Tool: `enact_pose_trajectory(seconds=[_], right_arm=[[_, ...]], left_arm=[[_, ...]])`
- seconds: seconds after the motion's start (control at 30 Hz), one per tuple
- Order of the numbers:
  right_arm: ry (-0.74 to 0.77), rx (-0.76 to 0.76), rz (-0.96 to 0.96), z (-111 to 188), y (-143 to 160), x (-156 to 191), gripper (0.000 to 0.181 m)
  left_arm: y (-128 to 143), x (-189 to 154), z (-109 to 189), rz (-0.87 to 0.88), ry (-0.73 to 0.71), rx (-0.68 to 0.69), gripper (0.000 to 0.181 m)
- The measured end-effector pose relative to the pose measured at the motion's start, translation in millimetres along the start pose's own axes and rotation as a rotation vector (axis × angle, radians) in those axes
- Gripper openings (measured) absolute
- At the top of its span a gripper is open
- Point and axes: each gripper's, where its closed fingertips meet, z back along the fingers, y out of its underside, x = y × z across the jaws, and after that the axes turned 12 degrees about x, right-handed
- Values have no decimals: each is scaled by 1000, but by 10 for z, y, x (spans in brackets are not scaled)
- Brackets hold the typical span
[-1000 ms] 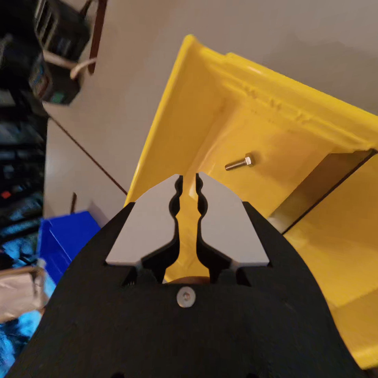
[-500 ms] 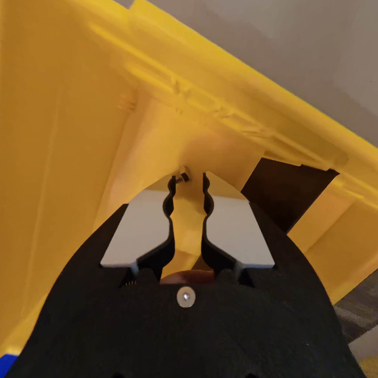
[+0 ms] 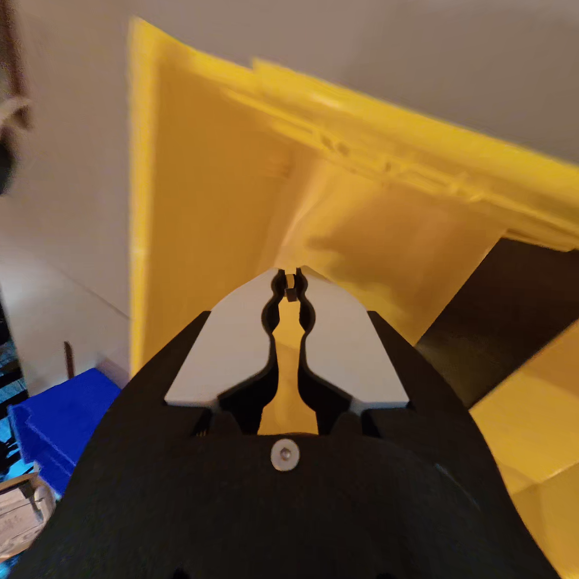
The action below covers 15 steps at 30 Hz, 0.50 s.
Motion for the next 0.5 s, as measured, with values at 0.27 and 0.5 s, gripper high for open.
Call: enact_pose_trajectory(seconds=[0.27, 0.5], right_arm=[[-92, -31, 38, -15, -131, 160, 5], [-294, -78, -79, -47, -84, 535, 7]], left_arm=[[-984, 20, 2029, 181, -296, -863, 9], [-2286, -1531, 2988, -69, -252, -1297, 8]])
